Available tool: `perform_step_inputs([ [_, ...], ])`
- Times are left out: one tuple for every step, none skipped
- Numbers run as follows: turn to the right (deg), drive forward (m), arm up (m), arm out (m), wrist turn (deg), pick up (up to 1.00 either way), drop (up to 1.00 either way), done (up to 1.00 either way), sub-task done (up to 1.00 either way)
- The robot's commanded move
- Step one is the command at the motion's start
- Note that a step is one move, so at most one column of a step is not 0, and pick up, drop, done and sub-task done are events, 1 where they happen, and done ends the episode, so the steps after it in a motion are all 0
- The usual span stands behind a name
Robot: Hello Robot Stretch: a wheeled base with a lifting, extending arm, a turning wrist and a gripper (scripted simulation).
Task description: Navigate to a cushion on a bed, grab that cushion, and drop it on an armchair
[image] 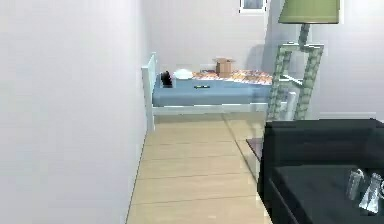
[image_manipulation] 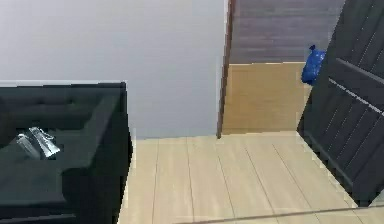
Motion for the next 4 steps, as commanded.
perform_step_inputs([
  [45.0, 0.0, 0.0, 0.0, 0.0, 0.0, 0.0, 0.0, 0.0],
  [39.0, 0.0, 0.0, 0.0, 0.0, 0.0, 0.0, 0.0, 0.0],
  [0.0, 0.25, 0.0, 0.0, 0.0, 0.0, 0.0, 0.0, 0.0],
  [-45.0, 0.0, 0.0, 0.0, 0.0, 0.0, 0.0, 0.0, 0.0],
])
